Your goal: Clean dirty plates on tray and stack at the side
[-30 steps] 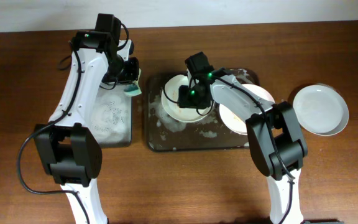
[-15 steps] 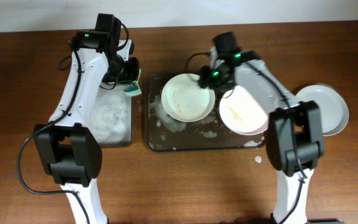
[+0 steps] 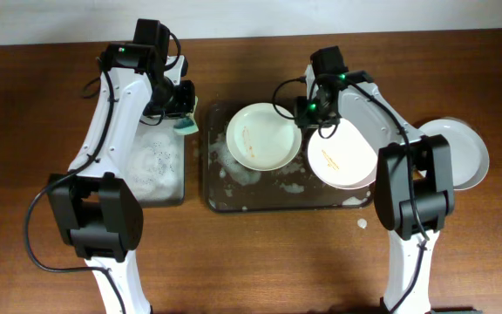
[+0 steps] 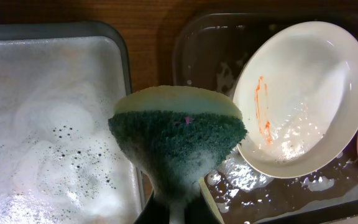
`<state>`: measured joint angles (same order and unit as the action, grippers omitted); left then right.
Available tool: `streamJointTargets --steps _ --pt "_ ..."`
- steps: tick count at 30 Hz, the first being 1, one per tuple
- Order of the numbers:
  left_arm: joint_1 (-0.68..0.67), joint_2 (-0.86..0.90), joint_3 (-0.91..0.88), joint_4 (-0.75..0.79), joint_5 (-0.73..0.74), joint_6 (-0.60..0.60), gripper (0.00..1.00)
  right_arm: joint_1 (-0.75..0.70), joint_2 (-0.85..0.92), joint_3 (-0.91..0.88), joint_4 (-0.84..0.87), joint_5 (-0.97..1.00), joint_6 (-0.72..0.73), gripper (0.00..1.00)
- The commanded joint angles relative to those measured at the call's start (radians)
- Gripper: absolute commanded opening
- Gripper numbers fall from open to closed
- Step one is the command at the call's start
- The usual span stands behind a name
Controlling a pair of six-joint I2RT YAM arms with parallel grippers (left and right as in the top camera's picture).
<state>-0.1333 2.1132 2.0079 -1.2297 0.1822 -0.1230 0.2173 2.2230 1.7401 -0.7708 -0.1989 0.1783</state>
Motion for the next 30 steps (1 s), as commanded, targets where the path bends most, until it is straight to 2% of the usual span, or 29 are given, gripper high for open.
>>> streamJointTargets --steps 1,6,15,21,24,30 --pt "-0.004 -0.028 0.018 0.003 -0.003 0.005 0.01 0.034 0.011 -0.019 0.005 -0.001 -0.017 0.36" --pt "-0.004 -0.028 0.018 0.003 -0.003 0.005 0.01 0.064 0.011 -0.055 0.009 0.003 0.015 0.33" --pt "-0.004 -0.028 0.018 0.003 -0.004 0.005 0.01 0.078 0.011 -0.078 0.003 -0.037 0.114 0.16" --pt "-0.004 -0.028 0.016 0.005 0.001 0.005 0.01 0.112 0.011 -0.129 0.017 -0.108 0.153 0.13" --pt "-0.005 -0.028 -0.002 0.025 0.058 0.005 0.01 0.112 0.011 -0.146 0.036 -0.165 0.153 0.04" --pt "-0.009 0.001 -0.045 0.08 0.163 0.005 0.01 0.11 0.011 -0.16 0.052 -0.194 0.152 0.04"
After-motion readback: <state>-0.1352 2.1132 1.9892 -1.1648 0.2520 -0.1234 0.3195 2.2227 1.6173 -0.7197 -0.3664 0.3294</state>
